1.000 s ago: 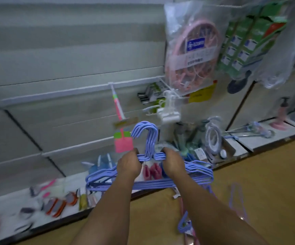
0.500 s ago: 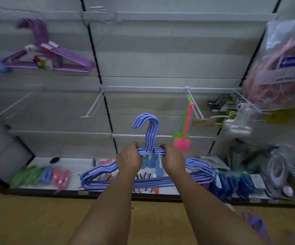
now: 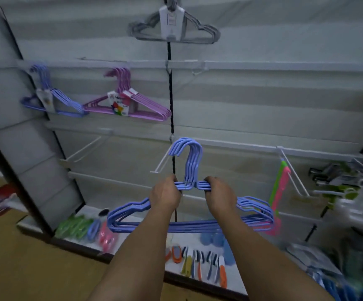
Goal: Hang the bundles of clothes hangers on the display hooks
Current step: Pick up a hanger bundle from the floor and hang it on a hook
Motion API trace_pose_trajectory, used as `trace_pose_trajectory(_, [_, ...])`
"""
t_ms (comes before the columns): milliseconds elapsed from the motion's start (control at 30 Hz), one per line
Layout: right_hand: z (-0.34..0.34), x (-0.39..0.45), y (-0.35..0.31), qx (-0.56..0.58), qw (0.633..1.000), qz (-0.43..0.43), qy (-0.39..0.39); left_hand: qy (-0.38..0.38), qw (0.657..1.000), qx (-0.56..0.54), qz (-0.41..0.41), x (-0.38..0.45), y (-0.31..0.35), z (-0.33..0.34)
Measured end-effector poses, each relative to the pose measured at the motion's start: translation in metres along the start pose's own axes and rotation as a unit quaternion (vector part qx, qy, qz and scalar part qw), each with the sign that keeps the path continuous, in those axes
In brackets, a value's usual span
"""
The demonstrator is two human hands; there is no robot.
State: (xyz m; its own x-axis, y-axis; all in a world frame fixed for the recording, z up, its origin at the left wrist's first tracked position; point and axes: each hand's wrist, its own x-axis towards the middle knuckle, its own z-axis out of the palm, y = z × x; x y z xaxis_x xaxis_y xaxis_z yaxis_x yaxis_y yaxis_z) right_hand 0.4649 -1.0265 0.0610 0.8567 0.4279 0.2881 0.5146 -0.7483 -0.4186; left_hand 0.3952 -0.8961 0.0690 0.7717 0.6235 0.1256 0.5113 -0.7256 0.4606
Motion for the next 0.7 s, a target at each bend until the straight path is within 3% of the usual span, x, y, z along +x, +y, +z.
trace_pose_trajectory(400, [-0.044, 0.093, -0.032, 0.012, 0.997, 0.009, 0.079, 0.098, 0.993, -0.029, 0.056, 0.084, 0.041, -0.061])
trace_pose_trajectory(700, [-0.045, 0.138, -0.053, -0.015, 0.984, 0.1, 0.144, 0.089, 0.967, -0.023, 0.237, 0.147, 0.033, -0.074])
